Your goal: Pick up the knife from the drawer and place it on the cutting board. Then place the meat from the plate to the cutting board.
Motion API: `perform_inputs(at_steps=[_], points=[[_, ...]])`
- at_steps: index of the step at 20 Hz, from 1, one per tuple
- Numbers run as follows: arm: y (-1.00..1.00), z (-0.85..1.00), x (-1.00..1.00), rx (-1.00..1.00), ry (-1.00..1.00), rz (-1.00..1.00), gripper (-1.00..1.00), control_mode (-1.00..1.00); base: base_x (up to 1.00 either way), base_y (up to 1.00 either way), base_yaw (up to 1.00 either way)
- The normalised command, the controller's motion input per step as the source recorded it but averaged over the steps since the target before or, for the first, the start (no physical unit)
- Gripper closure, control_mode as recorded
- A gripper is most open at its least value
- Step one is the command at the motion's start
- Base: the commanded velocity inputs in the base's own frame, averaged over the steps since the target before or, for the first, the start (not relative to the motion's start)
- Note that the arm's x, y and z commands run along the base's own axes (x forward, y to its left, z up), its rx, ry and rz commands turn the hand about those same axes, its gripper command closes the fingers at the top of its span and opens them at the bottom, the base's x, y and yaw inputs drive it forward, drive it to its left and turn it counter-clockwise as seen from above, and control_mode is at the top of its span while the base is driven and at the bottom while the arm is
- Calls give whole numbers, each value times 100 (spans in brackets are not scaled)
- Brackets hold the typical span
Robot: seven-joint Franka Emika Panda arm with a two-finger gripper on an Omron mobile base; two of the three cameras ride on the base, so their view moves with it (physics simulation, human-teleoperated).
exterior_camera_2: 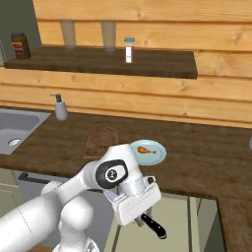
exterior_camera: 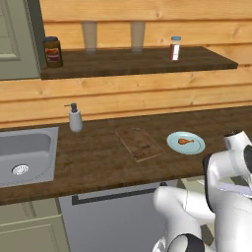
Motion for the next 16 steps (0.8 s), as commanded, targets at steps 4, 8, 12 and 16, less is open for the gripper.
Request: perform_inputs(at_steps=[4, 8, 12, 16], points=[[35, 47, 65, 6, -1, 13, 100, -100, 0, 0, 0], [20, 46, 96, 12, 0, 11, 100, -100, 0, 0, 0], [14, 40, 100, 16, 2, 9, 100, -100, 0, 0, 0], [16, 16, 100, 19, 4, 2, 100, -100, 0, 0, 0]])
